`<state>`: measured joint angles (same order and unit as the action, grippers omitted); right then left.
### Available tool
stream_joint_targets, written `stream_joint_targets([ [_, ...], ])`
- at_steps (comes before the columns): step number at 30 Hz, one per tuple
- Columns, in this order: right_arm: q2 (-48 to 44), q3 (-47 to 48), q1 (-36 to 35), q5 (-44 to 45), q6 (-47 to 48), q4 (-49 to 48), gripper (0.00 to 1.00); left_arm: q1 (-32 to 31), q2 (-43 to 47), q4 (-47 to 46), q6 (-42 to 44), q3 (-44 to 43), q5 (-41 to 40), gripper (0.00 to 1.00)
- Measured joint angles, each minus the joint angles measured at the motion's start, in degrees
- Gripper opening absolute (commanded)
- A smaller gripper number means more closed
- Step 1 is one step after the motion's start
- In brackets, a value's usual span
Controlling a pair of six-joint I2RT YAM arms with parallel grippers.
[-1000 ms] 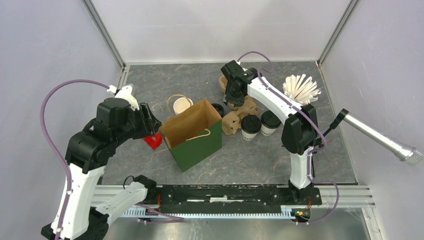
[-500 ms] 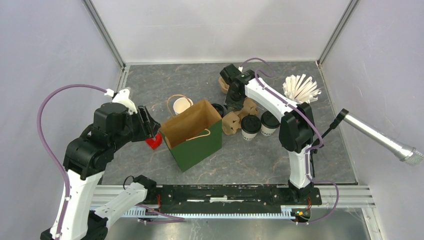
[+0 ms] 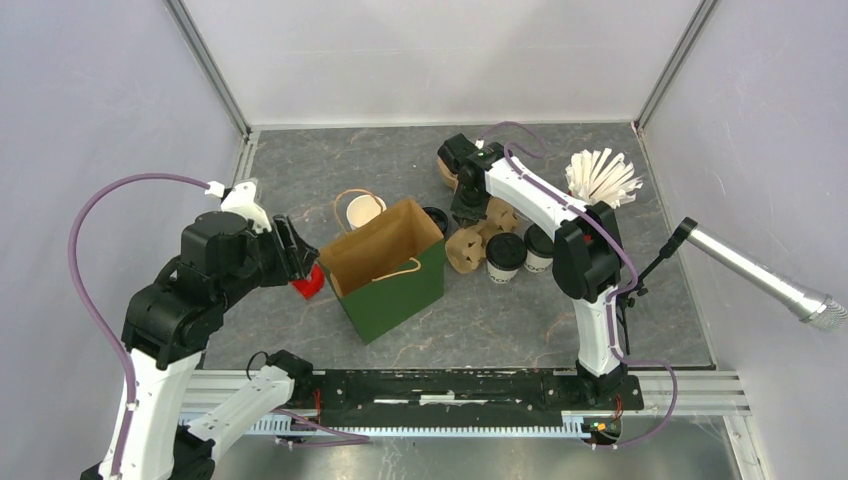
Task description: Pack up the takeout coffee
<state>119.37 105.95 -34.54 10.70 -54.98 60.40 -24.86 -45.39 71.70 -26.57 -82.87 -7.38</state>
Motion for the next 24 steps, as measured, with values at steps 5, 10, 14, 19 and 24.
stream_joint_targets([
  [5,0.0,0.0,-0.02,0.98,1.84,0.44,0.02,0.0,0.81,-0.28,0.02,0.72,0.0,0.6],
  [10,-0.31,-0.13,0.0,2.38,4.2,0.57,0.0,0.0,0.9,-0.33,0.07,0.79,0.0,0.6],
  [14,-2.19,-1.22,-0.02,4.72,6.95,0.57,0.0,0.0,0.87,-0.35,0.11,0.81,0.0,0.6],
  [19,-7.21,-3.48,-0.5,8.81,11.47,-0.68,0.0,0.0,0.79,-0.85,0.11,1.57,0.02,0.6],
  [24,-11.58,-6.05,-1.9,11.3,15.8,-3.19,0.0,0.0,0.55,-1.38,0.72,1.7,0.04,0.6],
])
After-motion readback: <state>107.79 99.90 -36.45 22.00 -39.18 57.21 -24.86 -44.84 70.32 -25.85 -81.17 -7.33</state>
